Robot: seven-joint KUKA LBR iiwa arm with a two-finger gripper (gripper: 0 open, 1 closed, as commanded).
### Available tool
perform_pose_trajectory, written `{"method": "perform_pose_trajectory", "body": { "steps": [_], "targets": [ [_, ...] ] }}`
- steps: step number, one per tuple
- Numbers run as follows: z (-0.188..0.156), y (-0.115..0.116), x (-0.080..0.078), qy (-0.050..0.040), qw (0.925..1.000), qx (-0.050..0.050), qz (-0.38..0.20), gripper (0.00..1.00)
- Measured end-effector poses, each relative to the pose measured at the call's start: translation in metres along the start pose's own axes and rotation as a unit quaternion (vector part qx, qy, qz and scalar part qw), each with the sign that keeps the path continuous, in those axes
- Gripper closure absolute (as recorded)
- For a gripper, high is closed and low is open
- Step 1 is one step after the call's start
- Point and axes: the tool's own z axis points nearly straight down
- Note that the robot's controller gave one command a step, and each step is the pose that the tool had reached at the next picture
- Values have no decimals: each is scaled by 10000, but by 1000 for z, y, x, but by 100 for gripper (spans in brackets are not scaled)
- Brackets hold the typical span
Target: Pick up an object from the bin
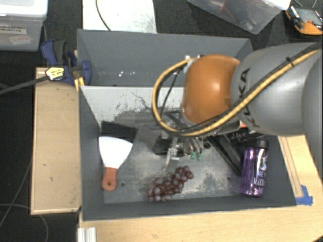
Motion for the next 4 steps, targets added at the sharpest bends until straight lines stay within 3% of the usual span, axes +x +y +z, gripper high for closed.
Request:
{"method": "perform_pose_trajectory", "body": {
  "steps": [1, 2, 3, 4],
  "targets": [
    [-90, -8, -48, -50, 9925, -20, -1220, 0],
    [2, -65, -55, 64, 9993, 20, -368, 0],
    [-34, -32, -11, -140, 9913, -43, -1306, 0],
    [48, -35, -44, 45, 10000, 15, -70, 0]
  ]
}}
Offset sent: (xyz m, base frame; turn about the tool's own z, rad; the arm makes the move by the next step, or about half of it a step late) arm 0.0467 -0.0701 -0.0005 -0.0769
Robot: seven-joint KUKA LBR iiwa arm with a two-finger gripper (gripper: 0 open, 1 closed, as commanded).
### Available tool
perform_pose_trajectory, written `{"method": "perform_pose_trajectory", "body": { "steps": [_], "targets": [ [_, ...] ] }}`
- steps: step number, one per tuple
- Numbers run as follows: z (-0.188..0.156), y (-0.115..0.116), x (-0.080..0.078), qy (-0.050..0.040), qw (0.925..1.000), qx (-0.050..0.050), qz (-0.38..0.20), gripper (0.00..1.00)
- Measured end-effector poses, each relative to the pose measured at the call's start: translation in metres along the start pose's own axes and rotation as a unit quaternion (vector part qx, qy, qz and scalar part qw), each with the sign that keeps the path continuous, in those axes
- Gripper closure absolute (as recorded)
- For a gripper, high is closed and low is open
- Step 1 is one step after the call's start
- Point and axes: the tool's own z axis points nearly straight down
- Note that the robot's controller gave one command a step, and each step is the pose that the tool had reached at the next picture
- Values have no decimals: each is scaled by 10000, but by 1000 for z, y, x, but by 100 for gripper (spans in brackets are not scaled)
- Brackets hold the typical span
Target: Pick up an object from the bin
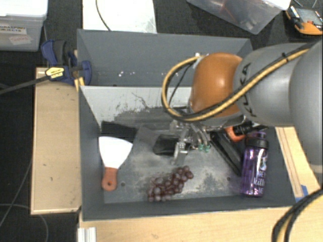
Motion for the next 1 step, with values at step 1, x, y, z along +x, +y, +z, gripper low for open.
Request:
{"method": "perform_pose_trajectory", "body": {
  "steps": [1],
  "targets": [
    [-9, 0, 16, -62, 9998, -14, -165, 0]
  ]
}}
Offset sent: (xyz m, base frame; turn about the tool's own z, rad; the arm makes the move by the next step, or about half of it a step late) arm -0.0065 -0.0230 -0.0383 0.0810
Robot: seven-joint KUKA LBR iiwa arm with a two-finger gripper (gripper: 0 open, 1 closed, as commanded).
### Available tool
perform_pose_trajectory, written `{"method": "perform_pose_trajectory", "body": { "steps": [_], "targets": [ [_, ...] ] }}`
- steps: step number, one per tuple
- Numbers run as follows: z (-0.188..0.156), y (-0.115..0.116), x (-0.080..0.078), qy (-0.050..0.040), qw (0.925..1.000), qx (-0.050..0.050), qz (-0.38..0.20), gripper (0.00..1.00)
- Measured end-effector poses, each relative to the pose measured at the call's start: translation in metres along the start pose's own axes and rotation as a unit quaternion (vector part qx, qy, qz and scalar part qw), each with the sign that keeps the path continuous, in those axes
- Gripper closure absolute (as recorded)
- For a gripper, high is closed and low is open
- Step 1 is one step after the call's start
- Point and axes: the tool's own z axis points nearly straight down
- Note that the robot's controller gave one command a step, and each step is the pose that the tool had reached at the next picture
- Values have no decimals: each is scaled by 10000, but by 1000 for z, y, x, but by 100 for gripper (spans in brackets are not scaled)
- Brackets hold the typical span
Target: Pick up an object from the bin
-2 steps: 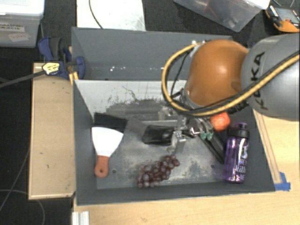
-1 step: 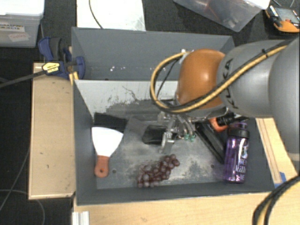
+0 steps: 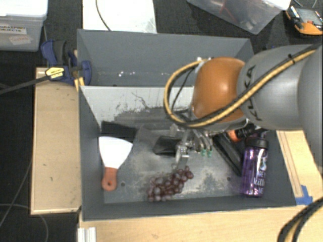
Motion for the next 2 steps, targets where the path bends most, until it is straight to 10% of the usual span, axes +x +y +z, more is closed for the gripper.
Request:
{"method": "perform_pose_trajectory", "body": {
  "steps": [1, 2],
  "targets": [
    [47, -24, -12, -2, 9984, 1, 573, 100],
    [47, -24, -12, -2, 9984, 1, 570, 100]
  ]
}}
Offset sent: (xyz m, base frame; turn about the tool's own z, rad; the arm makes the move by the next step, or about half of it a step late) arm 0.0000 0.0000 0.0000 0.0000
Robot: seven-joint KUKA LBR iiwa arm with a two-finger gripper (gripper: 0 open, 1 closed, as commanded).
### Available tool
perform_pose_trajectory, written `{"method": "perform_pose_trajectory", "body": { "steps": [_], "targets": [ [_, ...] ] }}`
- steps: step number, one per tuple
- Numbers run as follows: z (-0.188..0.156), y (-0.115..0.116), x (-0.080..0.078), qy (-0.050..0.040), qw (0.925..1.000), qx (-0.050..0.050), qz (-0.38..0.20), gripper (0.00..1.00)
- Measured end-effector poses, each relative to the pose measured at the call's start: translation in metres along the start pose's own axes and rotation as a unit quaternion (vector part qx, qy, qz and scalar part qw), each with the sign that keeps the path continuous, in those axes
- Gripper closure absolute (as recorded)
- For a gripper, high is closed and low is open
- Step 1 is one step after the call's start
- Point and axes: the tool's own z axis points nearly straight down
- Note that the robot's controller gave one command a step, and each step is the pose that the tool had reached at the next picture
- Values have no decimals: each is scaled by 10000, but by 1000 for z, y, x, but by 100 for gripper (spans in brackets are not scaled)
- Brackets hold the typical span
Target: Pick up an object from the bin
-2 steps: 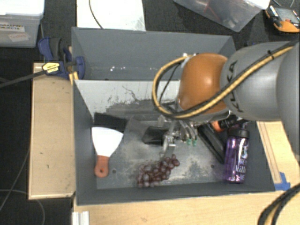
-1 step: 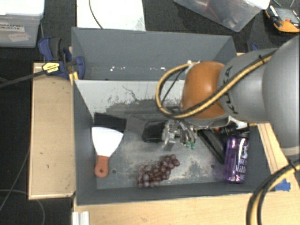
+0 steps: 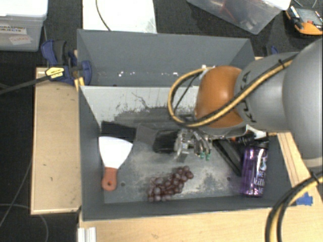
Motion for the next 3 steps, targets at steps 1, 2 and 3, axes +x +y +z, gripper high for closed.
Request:
{"method": "perform_pose_trajectory", "body": {
  "steps": [1, 2, 3],
  "targets": [
    [20, -63, 24, -2, 9998, -5, 190, 100],
    [27, -76, 20, -16, 9999, -29, 96, 100],
    [-10, -49, 54, -18, 10000, -31, -67, 100]
  ]
}}
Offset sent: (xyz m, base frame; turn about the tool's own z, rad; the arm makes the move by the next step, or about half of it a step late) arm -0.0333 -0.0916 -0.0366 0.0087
